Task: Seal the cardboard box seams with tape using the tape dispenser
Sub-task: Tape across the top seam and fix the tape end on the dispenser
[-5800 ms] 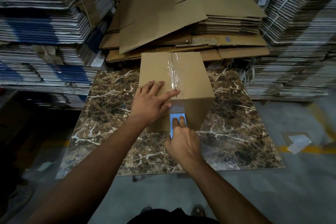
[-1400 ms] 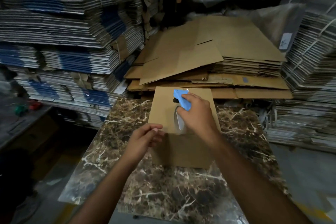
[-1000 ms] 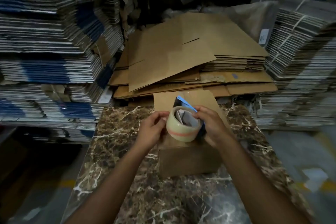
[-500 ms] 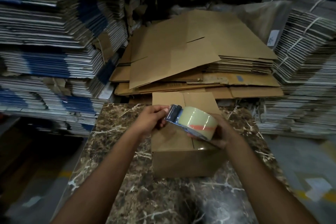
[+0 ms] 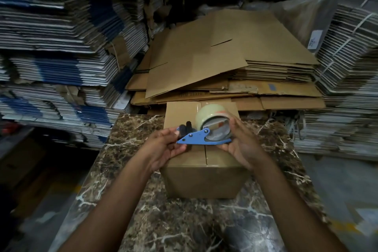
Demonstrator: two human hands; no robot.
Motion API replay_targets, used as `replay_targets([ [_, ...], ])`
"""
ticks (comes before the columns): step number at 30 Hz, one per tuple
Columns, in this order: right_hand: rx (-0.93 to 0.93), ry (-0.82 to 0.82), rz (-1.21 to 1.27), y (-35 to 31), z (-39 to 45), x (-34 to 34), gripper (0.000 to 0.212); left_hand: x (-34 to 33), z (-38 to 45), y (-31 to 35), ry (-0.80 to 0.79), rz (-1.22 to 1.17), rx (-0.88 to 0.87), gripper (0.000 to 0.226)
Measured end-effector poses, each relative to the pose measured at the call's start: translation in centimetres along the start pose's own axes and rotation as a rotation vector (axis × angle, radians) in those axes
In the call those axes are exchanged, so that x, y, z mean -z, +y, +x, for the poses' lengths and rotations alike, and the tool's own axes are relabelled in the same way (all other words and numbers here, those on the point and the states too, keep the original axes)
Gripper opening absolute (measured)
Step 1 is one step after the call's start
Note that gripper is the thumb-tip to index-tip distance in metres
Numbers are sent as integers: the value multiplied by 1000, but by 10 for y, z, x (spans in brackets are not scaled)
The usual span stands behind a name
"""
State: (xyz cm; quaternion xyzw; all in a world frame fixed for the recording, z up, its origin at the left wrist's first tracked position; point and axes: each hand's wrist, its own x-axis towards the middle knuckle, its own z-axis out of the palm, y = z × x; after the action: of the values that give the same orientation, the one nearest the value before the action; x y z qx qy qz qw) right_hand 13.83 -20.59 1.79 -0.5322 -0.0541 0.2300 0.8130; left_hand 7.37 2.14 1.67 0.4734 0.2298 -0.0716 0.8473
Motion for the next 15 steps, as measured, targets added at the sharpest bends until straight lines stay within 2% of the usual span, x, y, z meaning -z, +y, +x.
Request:
replay_targets([
  [3, 244, 126, -671, -2, 1, 6, 58, -1, -3, -3, 38, -20, -45, 23],
  [4, 334, 143, -804, -1, 2, 8, 61, -2, -4, -4, 38, -26, -56, 21],
  [11, 847, 247, -1144, 11, -1, 7, 74, -12, -15, -9, 57, -43, -82, 20],
  [15, 851, 196, -1151, -1, 18, 15, 64, -12, -20, -16, 84, -24, -92, 19],
])
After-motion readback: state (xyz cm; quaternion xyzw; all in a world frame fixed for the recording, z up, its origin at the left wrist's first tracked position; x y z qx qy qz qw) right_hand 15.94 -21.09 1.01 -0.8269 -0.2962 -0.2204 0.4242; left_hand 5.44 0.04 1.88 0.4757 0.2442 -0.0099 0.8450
